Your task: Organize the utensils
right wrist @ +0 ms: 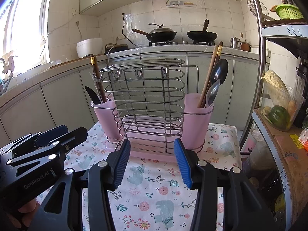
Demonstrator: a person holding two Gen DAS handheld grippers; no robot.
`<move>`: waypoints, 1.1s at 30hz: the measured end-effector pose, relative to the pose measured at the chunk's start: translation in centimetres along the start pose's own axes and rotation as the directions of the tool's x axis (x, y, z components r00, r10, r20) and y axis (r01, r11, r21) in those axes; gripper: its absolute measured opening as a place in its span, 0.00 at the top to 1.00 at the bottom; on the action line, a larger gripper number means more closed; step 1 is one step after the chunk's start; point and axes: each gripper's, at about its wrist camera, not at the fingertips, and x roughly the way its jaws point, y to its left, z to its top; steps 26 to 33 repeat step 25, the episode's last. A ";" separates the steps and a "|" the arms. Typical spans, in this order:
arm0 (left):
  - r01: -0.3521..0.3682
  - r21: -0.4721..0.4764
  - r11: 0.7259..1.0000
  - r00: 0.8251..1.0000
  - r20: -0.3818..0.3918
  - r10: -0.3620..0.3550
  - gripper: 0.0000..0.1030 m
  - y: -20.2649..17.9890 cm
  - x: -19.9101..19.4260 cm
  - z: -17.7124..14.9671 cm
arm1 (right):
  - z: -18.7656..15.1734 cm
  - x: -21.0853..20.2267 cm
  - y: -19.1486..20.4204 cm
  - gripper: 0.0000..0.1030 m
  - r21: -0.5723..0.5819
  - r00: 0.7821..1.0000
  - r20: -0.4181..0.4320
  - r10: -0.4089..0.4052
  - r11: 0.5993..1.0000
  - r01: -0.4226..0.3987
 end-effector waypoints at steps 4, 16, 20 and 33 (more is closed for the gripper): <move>-0.003 -0.005 1.000 1.000 -0.003 0.002 0.51 0.2 0.1 -0.2 | 0.0 0.0 0.0 0.55 0.001 1.000 0.000 0.001 1.000 -0.001; -0.004 -0.009 1.000 1.000 -0.009 0.004 0.51 0.3 0.4 -0.2 | -0.3 0.3 -0.5 0.55 -0.001 1.000 -0.009 0.002 1.000 -0.002; -0.002 -0.013 1.000 1.000 -0.025 0.002 0.51 0.6 0.7 -0.1 | -0.2 0.6 -0.6 0.55 -0.003 1.000 -0.016 0.003 1.000 -0.003; 0.002 -0.013 1.000 0.999 -0.033 -0.002 0.51 0.7 1.0 -0.1 | -0.3 0.7 -0.8 0.55 -0.007 1.000 -0.022 0.003 1.000 -0.003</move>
